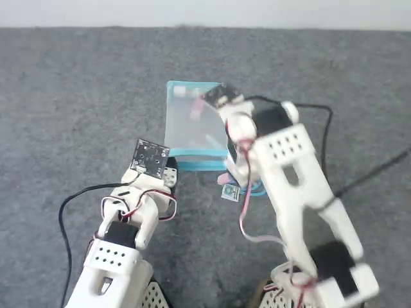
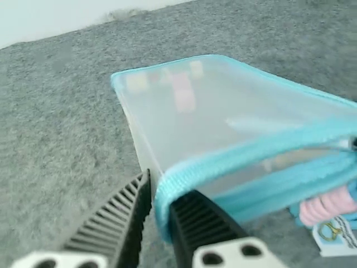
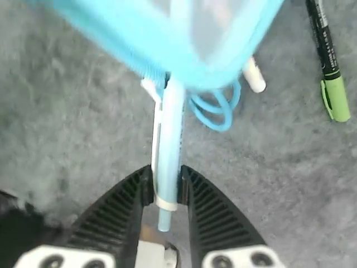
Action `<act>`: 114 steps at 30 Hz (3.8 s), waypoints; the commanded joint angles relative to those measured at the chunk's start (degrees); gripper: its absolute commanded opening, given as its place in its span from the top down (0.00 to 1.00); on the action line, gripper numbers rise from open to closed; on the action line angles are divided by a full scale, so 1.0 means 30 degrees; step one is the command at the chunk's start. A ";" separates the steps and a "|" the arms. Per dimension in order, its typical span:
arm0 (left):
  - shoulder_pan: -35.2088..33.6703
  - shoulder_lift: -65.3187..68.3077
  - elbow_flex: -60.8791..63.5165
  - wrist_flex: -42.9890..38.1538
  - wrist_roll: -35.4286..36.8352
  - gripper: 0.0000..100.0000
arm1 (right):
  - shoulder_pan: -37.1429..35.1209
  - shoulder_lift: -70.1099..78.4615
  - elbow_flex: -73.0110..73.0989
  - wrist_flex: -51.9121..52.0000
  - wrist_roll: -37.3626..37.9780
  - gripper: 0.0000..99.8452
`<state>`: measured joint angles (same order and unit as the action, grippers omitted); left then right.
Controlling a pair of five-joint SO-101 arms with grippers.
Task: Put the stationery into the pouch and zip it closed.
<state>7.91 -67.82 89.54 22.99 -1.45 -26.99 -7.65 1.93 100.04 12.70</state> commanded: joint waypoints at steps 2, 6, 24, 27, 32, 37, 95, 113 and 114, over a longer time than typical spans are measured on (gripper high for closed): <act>0.1729 -0.0029 -0.0366 -0.0674 -0.0088 0.99 | 0.0278 0.2418 -0.4425 0.0864 -0.1289 0.99; 0.2520 -0.0029 -0.0337 -0.0645 -0.0088 0.99 | 0.0190 0.3443 -0.6066 0.0864 -0.1993 0.99; 0.2462 -0.0029 -0.0337 -0.0733 -0.0088 0.99 | -0.4029 0.2447 -0.6623 0.0308 -0.0410 0.83; 0.2344 -0.0029 -0.0337 -0.0733 -0.0088 0.99 | -0.3590 0.0630 -0.6476 0.0249 -0.0440 0.87; 0.0703 -0.0029 -0.0366 -0.0733 -0.0088 0.99 | -0.1597 -0.2183 -0.4571 0.0249 -0.0410 0.88; -0.0498 -0.0029 -0.0366 -0.0762 -0.0088 0.99 | 0.1421 -0.4557 -0.2051 0.0249 0.0147 0.87; -0.3370 0.0000 -0.2505 0.1817 0.1905 0.99 | 0.9245 0.4967 0.2579 -0.8952 1.5795 0.87; -0.2901 0.0000 -0.2476 0.1817 0.1905 0.99 | 0.9304 1.2996 -0.3399 -0.9333 1.5766 0.88; -0.2901 0.0000 -0.2476 0.1817 0.1905 0.99 | 0.9304 1.3143 -0.3546 -0.8952 1.5531 0.90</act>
<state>-1.41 -67.74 85.58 28.44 3.65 0.26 31.38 -5.80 70.24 59.82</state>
